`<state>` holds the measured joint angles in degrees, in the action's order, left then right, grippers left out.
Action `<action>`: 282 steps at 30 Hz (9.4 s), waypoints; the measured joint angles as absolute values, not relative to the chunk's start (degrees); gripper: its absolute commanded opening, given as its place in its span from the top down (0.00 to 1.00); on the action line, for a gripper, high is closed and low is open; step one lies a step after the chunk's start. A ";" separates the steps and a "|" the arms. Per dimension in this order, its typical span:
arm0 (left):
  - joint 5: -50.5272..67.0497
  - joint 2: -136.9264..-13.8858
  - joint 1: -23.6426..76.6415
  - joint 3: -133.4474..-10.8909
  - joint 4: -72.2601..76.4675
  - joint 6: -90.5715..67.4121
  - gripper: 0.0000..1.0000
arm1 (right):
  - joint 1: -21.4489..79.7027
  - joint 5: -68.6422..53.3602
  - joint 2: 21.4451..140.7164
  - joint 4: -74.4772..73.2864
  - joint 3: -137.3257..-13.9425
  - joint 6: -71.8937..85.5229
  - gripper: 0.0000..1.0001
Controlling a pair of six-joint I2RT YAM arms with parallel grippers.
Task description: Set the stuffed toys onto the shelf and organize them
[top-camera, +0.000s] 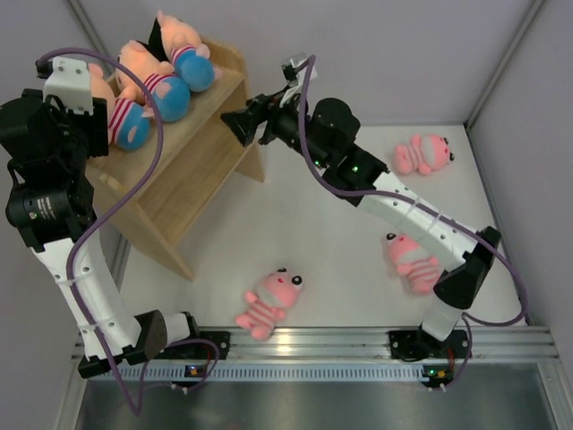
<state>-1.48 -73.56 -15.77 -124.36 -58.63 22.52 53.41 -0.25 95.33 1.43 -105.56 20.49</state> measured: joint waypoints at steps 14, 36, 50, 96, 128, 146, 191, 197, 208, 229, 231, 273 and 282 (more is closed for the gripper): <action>0.25 -70.15 -15.81 -125.47 -59.37 22.26 0.30 | 49.52 -0.54 122.67 17.02 -129.27 7.53 0.30; 11.18 -64.58 -15.81 -119.00 -60.27 18.13 0.30 | 47.62 -7.25 132.60 23.70 -143.39 9.72 0.33; 11.05 -63.46 -15.81 -117.56 -60.45 18.20 0.30 | 47.94 -8.23 134.56 23.44 -143.24 8.73 1.00; 10.04 -57.47 -15.81 -113.45 -60.53 19.59 0.29 | 45.63 -12.84 110.04 8.19 -123.66 -24.03 0.00; 27.79 -46.46 -16.10 -76.69 -77.32 35.70 0.46 | 64.53 -4.97 79.00 -14.28 -51.33 17.41 0.13; 26.30 -40.14 -16.05 -75.44 -78.11 40.42 0.34 | 67.53 -4.21 87.20 -10.87 -52.73 10.09 1.00; 38.11 -35.55 -16.71 -85.45 -75.11 18.59 1.00 | 66.70 -22.28 72.60 13.65 -60.71 -33.21 0.05; 37.89 -35.55 -17.89 -86.89 -73.80 15.81 1.00 | 66.98 -24.86 68.97 14.20 -55.86 -33.34 0.11; 38.06 -35.55 -19.79 -87.24 -73.54 14.39 1.00 | 68.05 -23.29 80.79 18.79 -56.29 -25.41 0.23; 36.99 -34.17 -19.90 -86.89 -71.79 14.96 0.21 | 69.63 -19.20 86.74 11.14 -71.79 -12.51 1.00; 36.49 -33.58 -19.90 -86.87 -71.77 15.25 0.18 | 67.61 -20.40 86.78 6.04 -74.83 -13.26 1.00; 14.26 -32.32 -21.78 -91.07 -71.64 19.68 0.15 | 55.99 -37.82 126.93 -15.92 -127.28 -28.01 0.40; 14.72 -31.48 -21.78 -91.07 -71.59 19.70 0.15 | 55.37 -31.24 119.96 -10.11 -112.16 -28.38 0.15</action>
<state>14.72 -31.48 -21.78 -91.07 -71.59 19.70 55.37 -31.24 119.96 -10.11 -112.16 -28.38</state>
